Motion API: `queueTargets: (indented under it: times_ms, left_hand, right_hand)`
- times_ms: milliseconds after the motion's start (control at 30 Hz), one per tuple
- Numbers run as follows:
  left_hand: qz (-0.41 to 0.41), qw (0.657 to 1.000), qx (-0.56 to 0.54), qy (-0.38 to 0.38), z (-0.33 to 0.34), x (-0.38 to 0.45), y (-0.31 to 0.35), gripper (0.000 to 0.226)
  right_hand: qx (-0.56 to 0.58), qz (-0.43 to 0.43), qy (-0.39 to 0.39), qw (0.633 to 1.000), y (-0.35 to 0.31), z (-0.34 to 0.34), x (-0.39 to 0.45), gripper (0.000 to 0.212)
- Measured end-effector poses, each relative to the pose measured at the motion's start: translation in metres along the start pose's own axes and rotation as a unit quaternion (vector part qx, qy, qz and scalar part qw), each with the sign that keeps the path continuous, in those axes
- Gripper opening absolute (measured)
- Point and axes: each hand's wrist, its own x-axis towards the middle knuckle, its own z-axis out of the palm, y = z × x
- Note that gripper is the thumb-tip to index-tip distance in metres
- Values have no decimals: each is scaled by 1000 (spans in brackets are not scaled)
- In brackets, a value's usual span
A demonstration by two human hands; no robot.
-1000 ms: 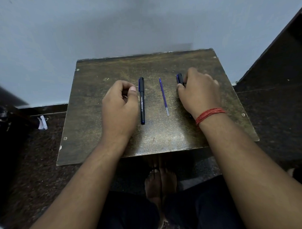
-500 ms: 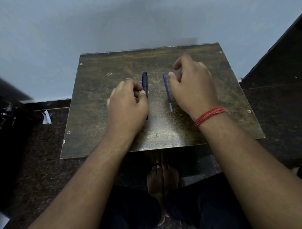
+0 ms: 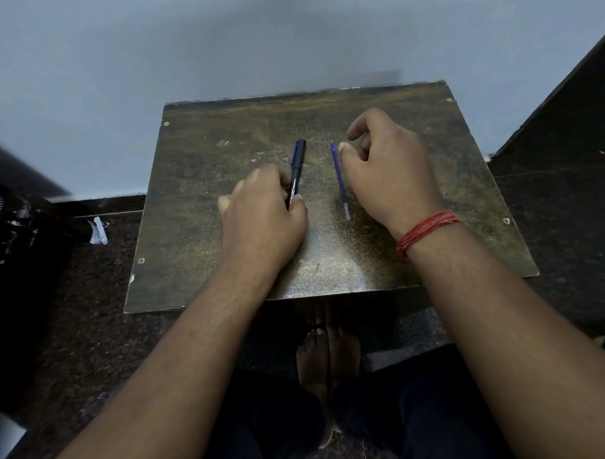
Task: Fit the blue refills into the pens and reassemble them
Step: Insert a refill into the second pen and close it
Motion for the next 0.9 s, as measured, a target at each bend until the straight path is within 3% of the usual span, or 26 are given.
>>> queueTargets:
  times_ms: [300, 700, 800, 900]
  left_hand:
    - [-16, 1000, -20, 3, -4, 1, 2, 17]
    - [26, 980, -172, 102, -13, -1, 10, 10]
    - [37, 976, -195, 93, -13, -3, 15, 13]
    - [63, 978, -188, 66, -8, -7, 20, 14]
  right_hand:
    - [38, 16, 6, 999, 1, 2, -1, 8]
    - [114, 59, -17, 992, -5, 3, -4, 16]
    - [222, 109, -47, 968, -8, 4, -4, 26]
    - [367, 168, -62, 913, -8, 7, -4, 30]
